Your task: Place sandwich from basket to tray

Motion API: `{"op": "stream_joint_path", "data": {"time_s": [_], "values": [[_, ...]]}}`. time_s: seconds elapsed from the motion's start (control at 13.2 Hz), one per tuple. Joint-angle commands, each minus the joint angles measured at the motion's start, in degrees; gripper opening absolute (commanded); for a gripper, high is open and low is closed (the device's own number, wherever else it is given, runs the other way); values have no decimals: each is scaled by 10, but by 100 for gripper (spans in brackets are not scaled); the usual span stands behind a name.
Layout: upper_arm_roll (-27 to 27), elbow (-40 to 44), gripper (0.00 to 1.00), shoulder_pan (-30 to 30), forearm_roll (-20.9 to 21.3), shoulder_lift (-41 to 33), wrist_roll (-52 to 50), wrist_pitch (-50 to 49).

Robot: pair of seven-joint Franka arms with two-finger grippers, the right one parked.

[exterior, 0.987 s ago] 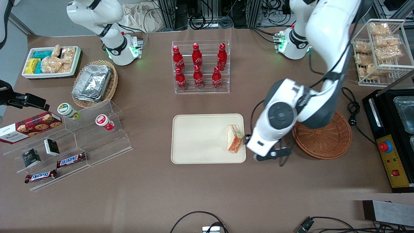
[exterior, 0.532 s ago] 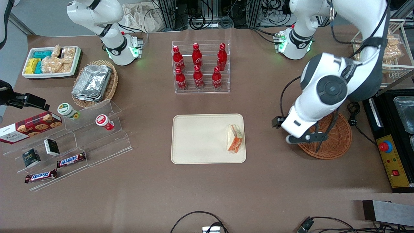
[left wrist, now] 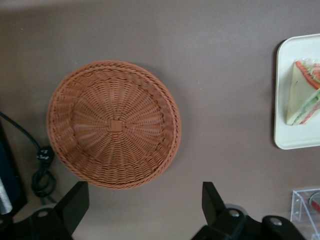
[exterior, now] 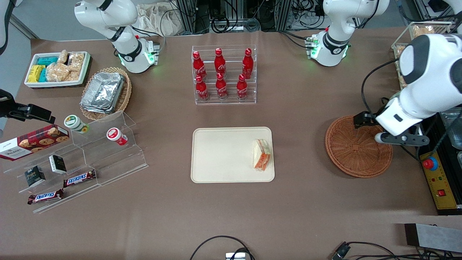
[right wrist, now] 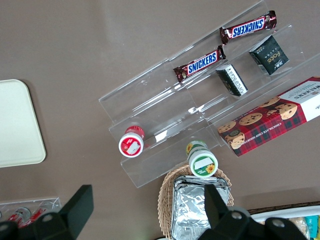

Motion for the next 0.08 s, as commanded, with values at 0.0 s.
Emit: {"op": "stream_joint_path", "data": {"time_s": [0.0], "values": [[-2,58,100,26,-1,28,66,-24]]}}
